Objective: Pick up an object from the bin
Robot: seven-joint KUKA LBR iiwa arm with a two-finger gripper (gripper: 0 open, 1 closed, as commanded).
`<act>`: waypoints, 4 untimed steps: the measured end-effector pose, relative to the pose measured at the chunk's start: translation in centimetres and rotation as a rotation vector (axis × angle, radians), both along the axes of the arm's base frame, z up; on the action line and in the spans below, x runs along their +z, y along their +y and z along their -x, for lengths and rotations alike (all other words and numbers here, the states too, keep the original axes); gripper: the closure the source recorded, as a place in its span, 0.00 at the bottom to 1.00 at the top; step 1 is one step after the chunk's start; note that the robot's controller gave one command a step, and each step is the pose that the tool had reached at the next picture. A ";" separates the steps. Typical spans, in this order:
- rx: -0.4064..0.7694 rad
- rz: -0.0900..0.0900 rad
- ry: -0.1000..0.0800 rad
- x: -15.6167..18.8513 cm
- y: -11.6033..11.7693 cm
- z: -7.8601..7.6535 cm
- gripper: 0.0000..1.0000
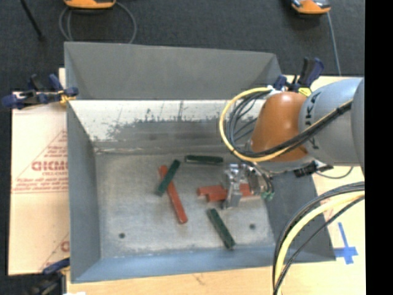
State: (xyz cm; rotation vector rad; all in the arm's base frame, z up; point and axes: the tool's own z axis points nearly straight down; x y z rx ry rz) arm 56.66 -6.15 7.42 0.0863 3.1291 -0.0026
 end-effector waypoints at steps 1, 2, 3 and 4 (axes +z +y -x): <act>0.224 0.005 -0.003 14.2 -3.7 -7.4 1.00; 0.276 -0.003 0.015 6.3 2.0 -4.9 1.00; 0.272 -0.001 0.006 6.8 1.7 -5.2 0.00; 0.313 0.000 0.011 -0.8 3.9 -8.7 0.00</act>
Offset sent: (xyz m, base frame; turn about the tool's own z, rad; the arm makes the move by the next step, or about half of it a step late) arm 0.0702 -0.0342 0.1360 -0.2258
